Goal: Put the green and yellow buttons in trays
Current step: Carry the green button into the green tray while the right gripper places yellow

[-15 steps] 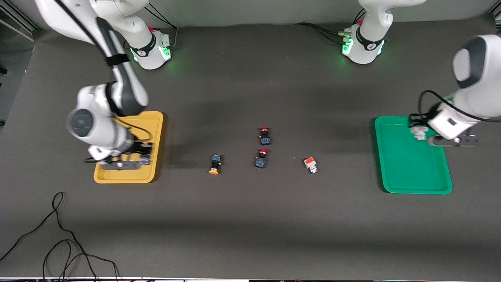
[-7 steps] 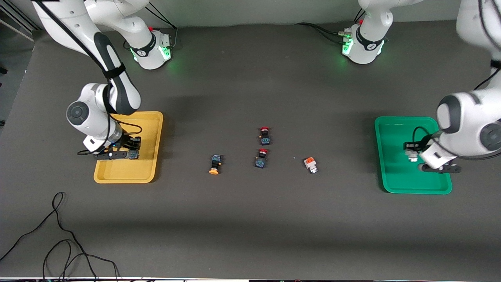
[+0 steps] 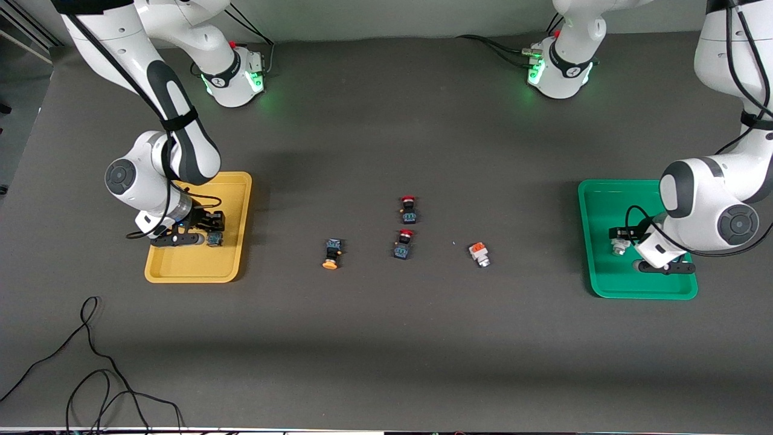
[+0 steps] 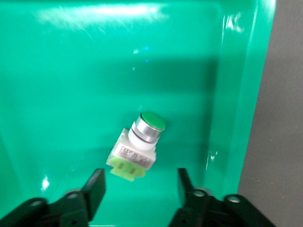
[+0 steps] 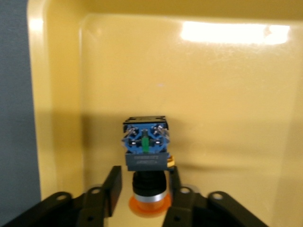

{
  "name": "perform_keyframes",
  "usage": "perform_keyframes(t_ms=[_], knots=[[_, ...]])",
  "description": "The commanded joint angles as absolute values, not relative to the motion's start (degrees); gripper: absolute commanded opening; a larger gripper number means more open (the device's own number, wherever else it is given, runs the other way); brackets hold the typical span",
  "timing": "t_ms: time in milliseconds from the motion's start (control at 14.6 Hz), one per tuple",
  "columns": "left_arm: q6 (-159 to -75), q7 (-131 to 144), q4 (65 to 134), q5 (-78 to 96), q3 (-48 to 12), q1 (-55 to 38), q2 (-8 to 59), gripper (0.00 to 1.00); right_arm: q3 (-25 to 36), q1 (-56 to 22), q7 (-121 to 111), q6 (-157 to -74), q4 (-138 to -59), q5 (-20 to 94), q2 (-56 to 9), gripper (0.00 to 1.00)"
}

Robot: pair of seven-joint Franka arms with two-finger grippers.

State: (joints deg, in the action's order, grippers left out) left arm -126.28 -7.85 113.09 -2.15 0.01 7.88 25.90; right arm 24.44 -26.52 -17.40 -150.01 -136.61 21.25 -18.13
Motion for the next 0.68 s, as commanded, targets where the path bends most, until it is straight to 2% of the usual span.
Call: perform_keyframes(t_ms=[0, 205, 274, 410, 615], knots=[[-119.0, -6.3, 109.2, -2.5, -0.5, 8.3, 21.2, 1.00, 24.9, -27.1, -18.3, -145.6, -135.8, 22.9, -13.9, 1.00], [-101.2, -5.5, 96.6, -2.3, -1.1, 7.6, 19.0, 1.00, 25.4, -27.3, -12.1, -137.3, -131.9, 22.4, -10.7, 1.00], [-98.5, -4.7, 93.8, -2.4, -1.1, 6.6, 19.1, 1.00, 25.2, -28.5, -9.8, -135.5, -130.0, 22.3, -10.8, 1.00], [-98.7, -2.0, 93.2, -1.8, -1.1, 3.2, 19.0, 1.00, 25.2, -32.8, -2.2, -134.6, -126.8, 22.3, -11.9, 1.00], [-99.4, 14.4, 93.4, -0.6, -1.5, -5.2, 19.1, 0.99, 25.1, -39.8, 10.5, -134.0, -118.7, 22.3, -17.3, 1.00]])
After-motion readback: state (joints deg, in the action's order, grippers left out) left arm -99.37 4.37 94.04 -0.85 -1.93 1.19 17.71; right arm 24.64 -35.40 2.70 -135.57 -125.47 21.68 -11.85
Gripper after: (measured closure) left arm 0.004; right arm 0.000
